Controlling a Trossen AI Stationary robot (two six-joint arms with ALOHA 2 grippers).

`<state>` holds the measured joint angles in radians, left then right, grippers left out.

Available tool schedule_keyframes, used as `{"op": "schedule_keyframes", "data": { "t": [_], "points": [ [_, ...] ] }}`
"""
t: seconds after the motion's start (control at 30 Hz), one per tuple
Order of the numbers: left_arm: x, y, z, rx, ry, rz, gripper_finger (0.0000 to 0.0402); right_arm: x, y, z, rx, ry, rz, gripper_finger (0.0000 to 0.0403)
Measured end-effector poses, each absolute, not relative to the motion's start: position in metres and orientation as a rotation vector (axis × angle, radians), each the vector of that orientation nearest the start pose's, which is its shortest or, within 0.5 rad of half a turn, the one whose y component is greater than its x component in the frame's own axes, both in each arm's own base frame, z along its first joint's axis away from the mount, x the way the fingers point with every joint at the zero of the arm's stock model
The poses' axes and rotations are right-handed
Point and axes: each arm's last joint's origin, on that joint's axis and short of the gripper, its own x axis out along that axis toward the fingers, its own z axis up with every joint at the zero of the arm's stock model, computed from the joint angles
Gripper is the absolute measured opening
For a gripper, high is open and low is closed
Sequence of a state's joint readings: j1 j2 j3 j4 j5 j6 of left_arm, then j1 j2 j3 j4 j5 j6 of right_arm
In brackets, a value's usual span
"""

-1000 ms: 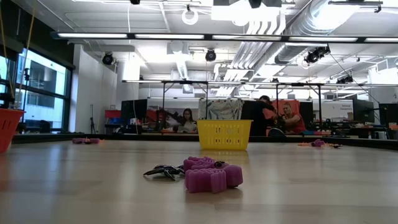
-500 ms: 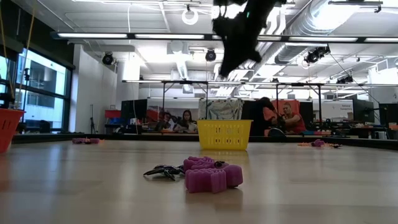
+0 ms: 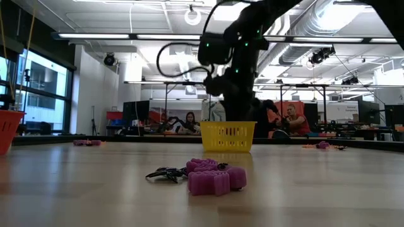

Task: Sort Halloween decoration
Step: Put the skeleton toy into the yellow bin

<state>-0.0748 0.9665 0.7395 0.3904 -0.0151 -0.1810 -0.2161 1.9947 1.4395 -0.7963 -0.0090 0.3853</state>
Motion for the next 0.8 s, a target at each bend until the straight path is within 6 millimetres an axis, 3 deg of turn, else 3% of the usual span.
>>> {"op": "schedule_keyframes", "data": {
  "t": [0.27, 0.57, 0.8],
  "points": [
    [0.2170, -0.0159, 0.3402, -0.188, -0.161, -0.075, 0.0161, 0.3834, -0.0839, 0.1607, 0.412, 1.330, -0.385, 0.0008],
    [0.2170, -0.0158, 0.3402, -0.188, -0.161, -0.074, 0.0160, 0.3841, -0.0822, 0.1608, 0.146, 1.356, -0.094, 0.0008],
    [0.2170, -0.0158, 0.3402, -0.188, -0.161, -0.074, 0.0160, 0.3841, -0.0821, 0.1607, 0.056, 1.358, -0.020, 0.0008]
  ]
}}
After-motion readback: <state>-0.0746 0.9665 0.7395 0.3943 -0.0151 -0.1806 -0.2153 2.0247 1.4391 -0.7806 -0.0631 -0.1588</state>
